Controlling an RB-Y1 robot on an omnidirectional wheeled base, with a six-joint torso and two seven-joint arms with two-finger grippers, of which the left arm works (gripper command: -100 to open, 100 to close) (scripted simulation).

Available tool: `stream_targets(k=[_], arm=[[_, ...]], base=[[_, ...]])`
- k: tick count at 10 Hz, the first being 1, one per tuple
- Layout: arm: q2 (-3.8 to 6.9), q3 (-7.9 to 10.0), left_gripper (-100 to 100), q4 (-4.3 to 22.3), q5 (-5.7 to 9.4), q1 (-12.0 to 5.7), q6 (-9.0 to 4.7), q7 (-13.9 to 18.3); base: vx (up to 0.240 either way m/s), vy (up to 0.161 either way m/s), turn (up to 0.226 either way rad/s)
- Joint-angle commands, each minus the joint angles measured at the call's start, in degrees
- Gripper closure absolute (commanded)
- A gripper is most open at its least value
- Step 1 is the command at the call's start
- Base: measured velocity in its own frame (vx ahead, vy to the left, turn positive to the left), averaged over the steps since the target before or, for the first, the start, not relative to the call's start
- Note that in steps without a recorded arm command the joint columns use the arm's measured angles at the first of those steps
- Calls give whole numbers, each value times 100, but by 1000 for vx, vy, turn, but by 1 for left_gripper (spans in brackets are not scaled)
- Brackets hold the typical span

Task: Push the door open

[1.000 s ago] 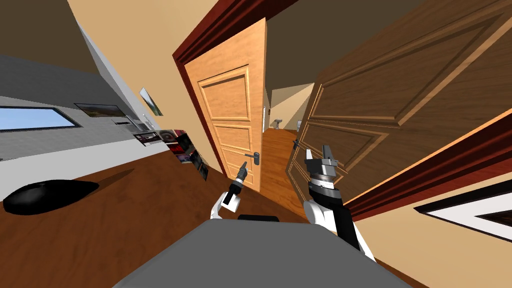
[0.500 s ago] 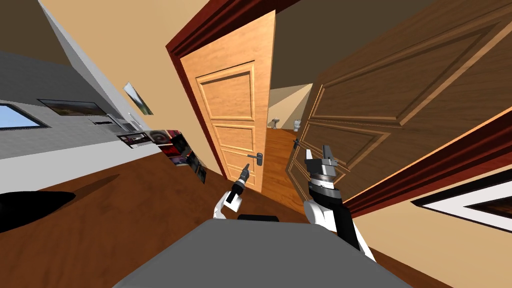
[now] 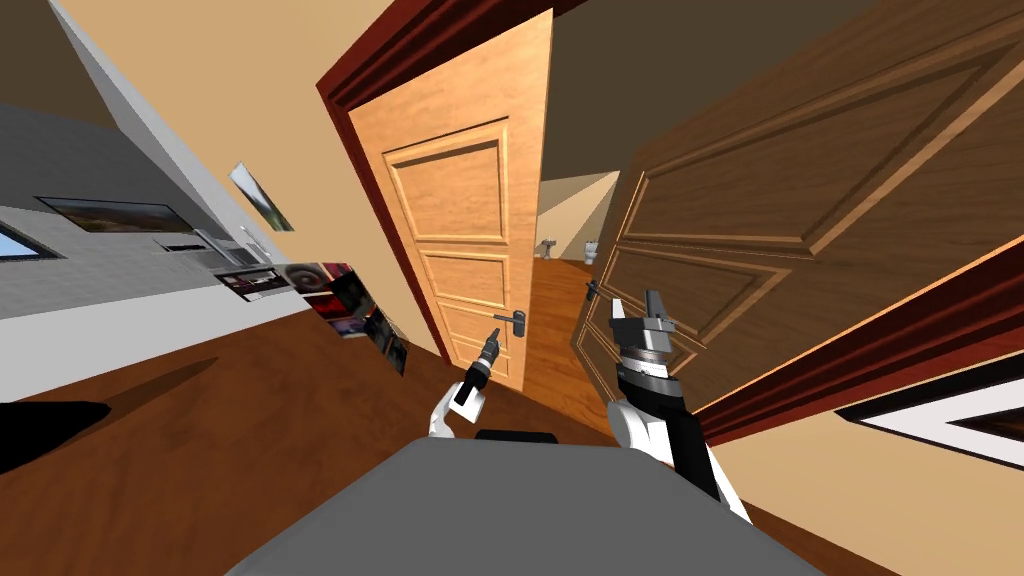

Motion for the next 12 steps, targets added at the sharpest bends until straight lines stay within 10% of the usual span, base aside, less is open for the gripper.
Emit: stream_targets(k=[1, 8, 9, 12], arm=[[-28, 36, -100, 84, 5, -45, -34, -17], [-118, 154, -100, 343, 23, -185, -129, -66], [-118, 154, 100, 343, 23, -185, -129, -66], [-118, 154, 100, 343, 23, -185, -129, -66]], base=[[180, -70, -31], [180, -53, -25], [-9, 4, 4], [-22, 8, -2]])
